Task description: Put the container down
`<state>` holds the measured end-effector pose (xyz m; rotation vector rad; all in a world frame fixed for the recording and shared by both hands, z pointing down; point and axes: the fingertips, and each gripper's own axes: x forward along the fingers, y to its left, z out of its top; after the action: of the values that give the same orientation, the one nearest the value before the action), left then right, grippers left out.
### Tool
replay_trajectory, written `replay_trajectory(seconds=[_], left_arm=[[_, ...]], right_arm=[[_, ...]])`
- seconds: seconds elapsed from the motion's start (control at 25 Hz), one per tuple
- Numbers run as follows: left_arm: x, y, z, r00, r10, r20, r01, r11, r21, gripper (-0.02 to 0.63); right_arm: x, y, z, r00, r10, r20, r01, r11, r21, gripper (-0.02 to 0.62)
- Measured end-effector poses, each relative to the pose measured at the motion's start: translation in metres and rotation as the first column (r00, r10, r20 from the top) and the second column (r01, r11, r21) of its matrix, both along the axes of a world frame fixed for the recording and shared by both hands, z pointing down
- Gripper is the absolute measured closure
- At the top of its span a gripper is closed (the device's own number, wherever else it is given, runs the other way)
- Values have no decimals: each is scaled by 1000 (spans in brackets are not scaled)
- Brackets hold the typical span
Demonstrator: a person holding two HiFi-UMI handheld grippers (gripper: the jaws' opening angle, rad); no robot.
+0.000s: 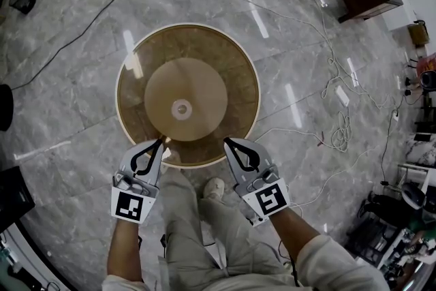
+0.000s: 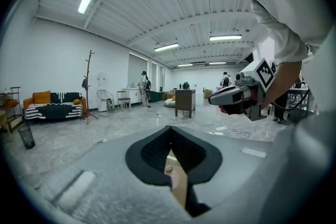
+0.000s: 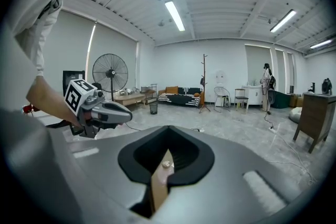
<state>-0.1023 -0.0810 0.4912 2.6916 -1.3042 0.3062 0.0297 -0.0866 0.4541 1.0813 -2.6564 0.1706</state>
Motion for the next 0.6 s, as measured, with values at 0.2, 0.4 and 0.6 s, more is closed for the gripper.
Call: replay_trajectory(seconds=[0.2, 0.4, 0.6], left_arm=[[-1, 1, -4, 1000, -17, -17, 17, 1000, -10, 607], [-1, 1, -7, 1000, -18, -14, 18, 1000, -2, 607], [-2, 1, -10, 1000, -6, -4, 6, 1000, 7, 607]], right_arm=[[-2, 2, -5, 1000, -4, 8, 4, 1000, 8, 592], [0, 4, -9, 1000, -1, 10, 1, 1000, 10, 592], [-3, 2, -13, 1000, 2, 13, -2, 1000, 22, 592]])
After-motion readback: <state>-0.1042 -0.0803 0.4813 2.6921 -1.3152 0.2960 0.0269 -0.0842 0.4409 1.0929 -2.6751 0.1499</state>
